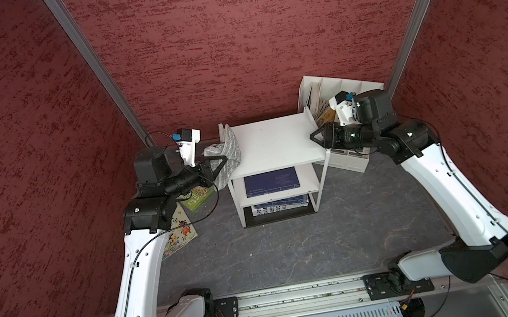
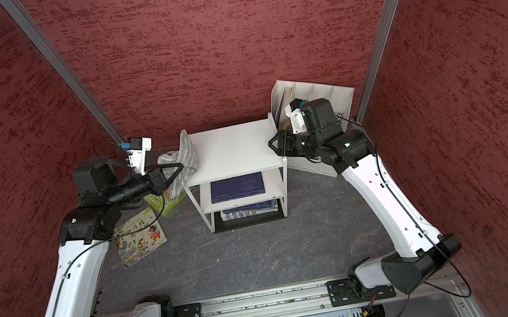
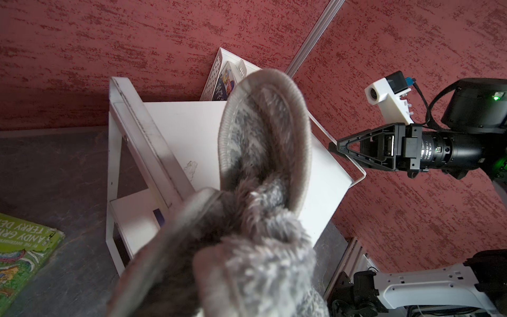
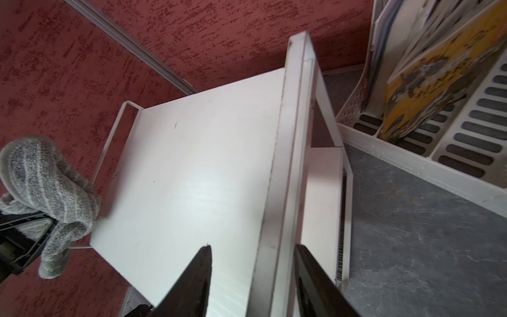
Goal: Wipe the bookshelf clean with a cloth
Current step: Wipe the dust from the shelf, then adjust the cleaning item.
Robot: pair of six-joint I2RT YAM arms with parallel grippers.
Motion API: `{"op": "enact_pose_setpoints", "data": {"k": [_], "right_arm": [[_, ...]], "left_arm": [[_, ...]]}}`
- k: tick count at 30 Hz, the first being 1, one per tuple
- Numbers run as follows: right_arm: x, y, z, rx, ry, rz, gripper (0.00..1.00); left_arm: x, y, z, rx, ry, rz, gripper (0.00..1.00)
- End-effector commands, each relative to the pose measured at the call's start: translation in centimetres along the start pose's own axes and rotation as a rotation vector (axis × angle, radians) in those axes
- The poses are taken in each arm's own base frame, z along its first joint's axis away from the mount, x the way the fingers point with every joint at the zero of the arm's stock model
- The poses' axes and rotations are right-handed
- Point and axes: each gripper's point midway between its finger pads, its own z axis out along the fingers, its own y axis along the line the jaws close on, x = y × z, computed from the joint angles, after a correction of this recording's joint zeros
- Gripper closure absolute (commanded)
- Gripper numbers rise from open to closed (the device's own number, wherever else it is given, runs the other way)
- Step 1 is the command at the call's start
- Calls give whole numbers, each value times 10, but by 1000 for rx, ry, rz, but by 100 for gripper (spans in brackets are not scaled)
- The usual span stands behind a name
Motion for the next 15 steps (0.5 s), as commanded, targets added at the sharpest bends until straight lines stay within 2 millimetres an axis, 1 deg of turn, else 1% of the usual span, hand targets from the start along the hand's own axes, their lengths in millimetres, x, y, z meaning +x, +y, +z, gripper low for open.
{"op": "enact_pose_setpoints", "data": {"k": [1,4,5,7,9,10,14,15], "right_arm": [[-16,-5,-34,89,-84,-58,34],[-28,2,-57,88,-161,-85,24],[-30,3,-61,85,-173,-86,22],[-30,10,-66,54,-178,-88,21],[-27,29,-66,-50,-165,-99,20],[-26,42,-66,-125,-162,-108,19],[-33,102,-77,-477,-188,-113,14],[-31,116,-78,-554,-175,-122,13]], "left_arm": [[-9,-16,-3,40,20,-76,100],[-20,-32,-2,74,16,-59,100],[-22,-36,-1,82,17,-50,100],[-24,-44,3,95,23,-37,100],[-28,-53,10,116,26,-26,100],[-29,-59,14,137,29,-22,100],[-40,-97,25,286,-6,20,100],[-42,-106,26,321,-16,27,100]]}}
